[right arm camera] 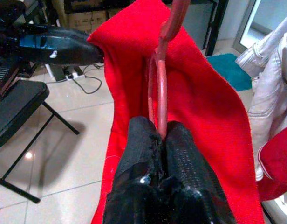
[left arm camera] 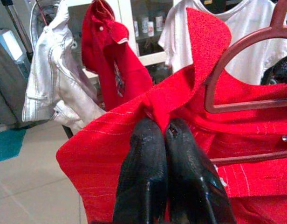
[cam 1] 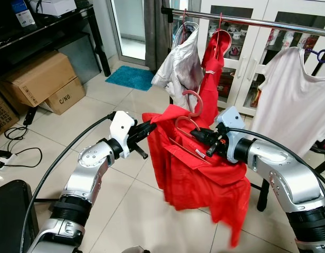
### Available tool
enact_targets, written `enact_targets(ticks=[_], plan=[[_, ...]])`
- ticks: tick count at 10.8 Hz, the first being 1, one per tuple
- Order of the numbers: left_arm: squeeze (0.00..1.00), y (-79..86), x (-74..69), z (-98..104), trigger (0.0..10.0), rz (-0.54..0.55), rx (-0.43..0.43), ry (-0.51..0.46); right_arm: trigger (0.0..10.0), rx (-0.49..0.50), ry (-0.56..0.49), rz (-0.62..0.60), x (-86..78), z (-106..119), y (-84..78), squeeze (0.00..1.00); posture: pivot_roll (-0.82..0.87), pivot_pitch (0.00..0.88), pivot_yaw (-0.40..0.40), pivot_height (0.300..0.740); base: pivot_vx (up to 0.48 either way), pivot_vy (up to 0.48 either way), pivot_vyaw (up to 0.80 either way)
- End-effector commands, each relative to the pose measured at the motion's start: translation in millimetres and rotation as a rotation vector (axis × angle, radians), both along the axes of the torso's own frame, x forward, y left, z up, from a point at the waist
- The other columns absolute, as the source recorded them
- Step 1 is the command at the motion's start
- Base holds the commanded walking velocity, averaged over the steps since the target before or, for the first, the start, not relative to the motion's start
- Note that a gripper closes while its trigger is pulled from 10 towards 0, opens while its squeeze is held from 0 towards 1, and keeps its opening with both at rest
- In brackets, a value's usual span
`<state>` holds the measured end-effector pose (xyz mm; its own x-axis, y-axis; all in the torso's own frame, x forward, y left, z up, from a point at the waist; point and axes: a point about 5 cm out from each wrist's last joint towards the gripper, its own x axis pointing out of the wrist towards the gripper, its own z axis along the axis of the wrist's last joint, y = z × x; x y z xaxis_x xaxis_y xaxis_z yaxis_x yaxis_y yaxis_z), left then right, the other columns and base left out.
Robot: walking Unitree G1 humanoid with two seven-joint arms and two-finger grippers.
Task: Hang hanger
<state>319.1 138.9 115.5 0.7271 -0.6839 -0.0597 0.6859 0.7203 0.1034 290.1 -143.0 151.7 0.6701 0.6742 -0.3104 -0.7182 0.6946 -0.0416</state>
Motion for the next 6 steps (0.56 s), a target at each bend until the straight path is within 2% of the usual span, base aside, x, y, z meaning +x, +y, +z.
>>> enact_targets(ticks=[1,3,4,5,6], plan=[[0.00,2.9,0.8,5,0.0,-0.004,0.001,-0.018,0.0,-0.001,-0.033,0.002,2.0,6,1.5,0.00,-0.14,0.000,0.103,0.740,0.000,0.000,0.00],[0.00,2.9,0.8,5,0.0,-0.004,0.001,-0.018,0.0,-0.001,-0.033,0.002,2.0,6,1.5,0.00,-0.14,0.000,0.103,0.740,0.000,0.000,0.00],[0.00,25.2,12.2,22,0.0,0.094,0.179,-0.011,0.0,-0.281,0.010,0.121,-14.8,-25,-13.1,0.00,-0.15,0.000,0.092,0.740,0.000,0.000,0.00],[0.00,40.6,17.6,24,0.0,0.184,0.244,-0.019,0.0,-0.322,0.031,0.178,-23.8,-33,-16.7,0.00,-0.15,0.000,0.090,0.740,0.000,0.000,0.00],[0.00,38.3,16.5,20,0.0,0.174,0.249,-0.009,0.0,-0.310,0.028,0.178,-22.7,-32,-14.6,0.00,-0.15,0.000,0.089,0.740,0.000,0.000,0.00]])
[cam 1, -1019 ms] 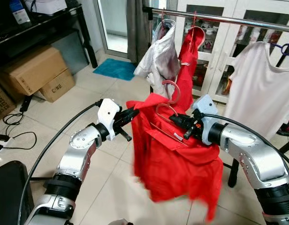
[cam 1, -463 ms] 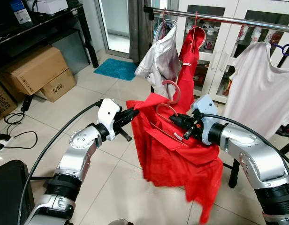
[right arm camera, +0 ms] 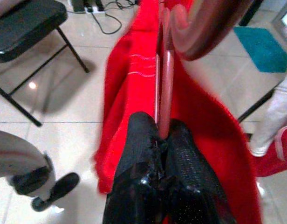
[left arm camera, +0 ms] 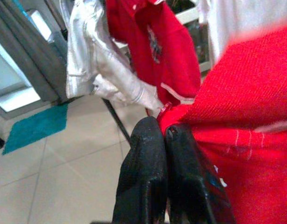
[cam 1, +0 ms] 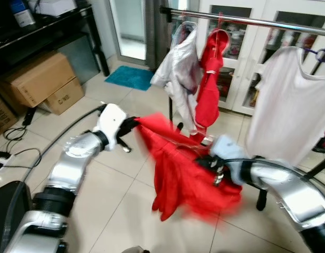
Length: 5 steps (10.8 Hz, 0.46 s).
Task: Hang hanger
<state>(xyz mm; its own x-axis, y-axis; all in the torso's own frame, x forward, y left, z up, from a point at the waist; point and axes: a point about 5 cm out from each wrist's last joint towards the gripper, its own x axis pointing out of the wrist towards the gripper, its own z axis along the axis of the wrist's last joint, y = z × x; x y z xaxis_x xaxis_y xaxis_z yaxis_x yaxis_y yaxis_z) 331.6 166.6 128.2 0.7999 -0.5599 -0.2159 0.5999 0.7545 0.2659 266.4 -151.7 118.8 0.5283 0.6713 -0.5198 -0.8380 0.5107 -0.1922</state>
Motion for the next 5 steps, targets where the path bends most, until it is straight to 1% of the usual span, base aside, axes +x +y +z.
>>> enact_targets(ticks=[1,2,3,4,5], plan=[[0.00,7.3,1.6,3,0.0,0.033,0.027,-0.010,0.0,-0.021,-0.009,-0.013,2.7,3,-2.8,0.00,-0.15,0.000,0.091,0.740,0.000,0.000,0.00],[0.00,3.9,0.0,-1,0.0,0.016,0.057,0.009,0.0,-0.028,-0.012,-0.005,3.4,3,-1.2,0.00,-0.15,0.000,0.094,0.740,0.000,0.000,0.00],[0.00,-5.2,-2.7,-2,0.0,-0.043,0.070,0.016,0.0,-0.050,-0.019,-0.038,7.9,1,-1.8,0.00,-0.15,0.000,0.094,0.740,0.000,0.000,0.00],[0.00,-16.2,-6.5,-8,0.0,-0.116,0.090,0.043,0.0,-0.045,-0.037,-0.103,16.1,3,-0.5,0.00,-0.16,0.000,0.096,0.740,0.000,0.000,0.00],[0.00,-17.4,-8.9,-16,0.0,-0.149,0.159,0.075,0.0,0.052,-0.073,-0.157,24.5,17,5.5,0.00,-0.16,0.000,0.108,0.740,0.000,0.000,0.00]])
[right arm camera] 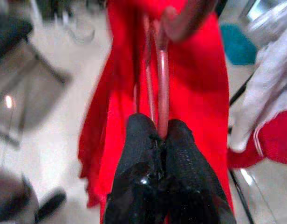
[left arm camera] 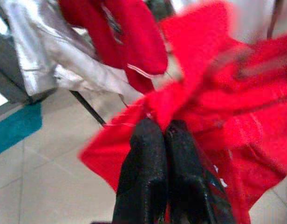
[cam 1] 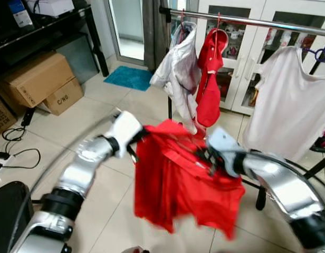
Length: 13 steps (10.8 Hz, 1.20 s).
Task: Hang hanger
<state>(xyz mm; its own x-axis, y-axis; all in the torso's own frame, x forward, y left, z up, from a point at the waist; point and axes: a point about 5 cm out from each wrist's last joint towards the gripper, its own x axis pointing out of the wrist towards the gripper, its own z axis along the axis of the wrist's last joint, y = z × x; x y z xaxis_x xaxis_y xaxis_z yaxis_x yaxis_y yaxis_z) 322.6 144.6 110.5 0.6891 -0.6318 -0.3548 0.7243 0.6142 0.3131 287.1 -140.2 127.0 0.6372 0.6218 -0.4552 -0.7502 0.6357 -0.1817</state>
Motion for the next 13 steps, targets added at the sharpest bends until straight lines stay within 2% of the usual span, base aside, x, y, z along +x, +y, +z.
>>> enact_targets(ticks=[1,2,3,4,6,9,10,11,12,13], plan=[[0.00,4.9,1.2,-1,0.0,-0.002,0.050,-0.008,0.0,0.119,-0.072,-0.053,9.0,23,0.7,0.00,-0.16,0.000,0.117,0.740,0.000,0.000,0.00],[0.00,3.5,2.9,-2,0.0,-0.005,0.077,-0.023,0.0,0.188,-0.086,-0.065,11.1,31,6.1,0.00,-0.16,0.000,0.127,0.740,0.000,0.000,0.00],[0.00,-1.7,4.9,-3,0.0,-0.020,0.089,-0.036,0.0,0.151,-0.071,-0.024,9.9,30,12.3,0.00,-0.17,0.000,0.133,0.740,0.000,0.000,0.00],[0.00,-15.3,11.4,-1,0.0,-0.039,0.086,-0.066,0.0,-0.149,-0.035,0.125,10.2,12,18.6,0.00,-0.17,0.000,0.147,0.740,0.000,0.000,0.00],[0.00,-24.4,20.6,11,0.0,-0.026,0.063,-0.131,0.0,-0.430,0.017,0.249,14.7,-6,19.3,0.00,-0.16,0.000,0.145,0.740,0.000,0.000,0.00],[0.00,-36.6,6.9,0,0.0,-0.118,0.044,-0.108,0.0,-0.579,0.201,0.335,16.5,-43,23.1,0.00,-0.16,0.012,0.125,0.740,0.000,0.000,0.00],[0.00,-38.5,4.3,-2,0.0,-0.125,0.040,-0.107,0.0,-0.600,0.236,0.316,17.1,-55,19.7,0.00,-0.16,0.012,0.114,0.740,0.000,0.000,0.00],[0.00,-36.4,3.3,-4,0.0,-0.124,0.051,-0.105,0.0,-0.558,0.235,0.276,19.9,-55,18.8,0.00,-0.15,0.012,0.107,0.740,0.000,0.000,0.00],[0.00,-21.0,3.3,-8,0.0,-0.094,0.117,-0.101,0.0,-0.363,0.236,0.181,25.8,-44,18.5,0.00,-0.15,0.011,0.107,0.740,0.000,0.000,0.00],[0.00,10.2,6.2,-11,0.0,-0.024,0.243,-0.103,0.0,-0.269,0.275,0.151,21.7,-40,-3.4,0.00,-0.15,0.009,0.109,0.740,0.000,0.000,0.00]])
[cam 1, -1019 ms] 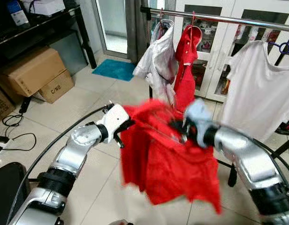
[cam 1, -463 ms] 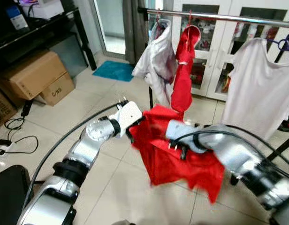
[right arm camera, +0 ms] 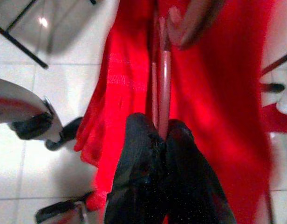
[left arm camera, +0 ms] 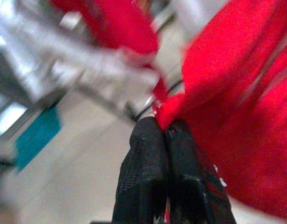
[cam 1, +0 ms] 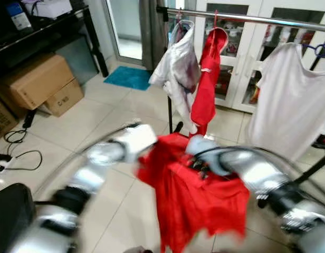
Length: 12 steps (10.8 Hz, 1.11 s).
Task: Hang hanger
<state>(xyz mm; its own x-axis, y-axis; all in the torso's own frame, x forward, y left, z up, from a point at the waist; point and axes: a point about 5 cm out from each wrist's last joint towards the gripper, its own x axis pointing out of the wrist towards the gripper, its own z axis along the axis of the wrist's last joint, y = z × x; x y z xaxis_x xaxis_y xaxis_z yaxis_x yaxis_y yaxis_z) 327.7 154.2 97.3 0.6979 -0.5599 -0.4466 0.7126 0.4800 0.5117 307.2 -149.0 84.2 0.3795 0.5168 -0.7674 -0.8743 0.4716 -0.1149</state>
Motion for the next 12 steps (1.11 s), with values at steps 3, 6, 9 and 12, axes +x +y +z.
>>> enact_targets(ticks=[3,6,9,12], plan=[[0.00,88.1,15.6,35,0.0,0.295,0.134,-0.150,0.0,0.199,-0.039,0.105,-29.8,22,-39.2,0.00,-0.15,0.003,0.118,0.740,0.000,0.000,0.00],[0.00,131.4,28.8,89,0.0,0.524,-0.062,-0.328,0.0,0.252,-0.011,0.126,-56.3,19,-52.8,0.00,-0.15,0.000,0.121,0.740,0.000,0.000,0.00],[0.00,89.4,29.8,65,0.0,0.322,-0.077,-0.244,0.0,0.345,-0.156,-0.099,-39.0,26,-38.9,0.00,-0.14,0.000,0.127,0.740,0.000,0.000,0.00],[0.00,26.1,23.2,37,0.0,0.143,-0.163,-0.155,0.0,0.471,-0.330,-0.312,-16.9,54,-39.6,0.00,-0.15,0.000,0.132,0.740,0.000,0.000,0.00]])
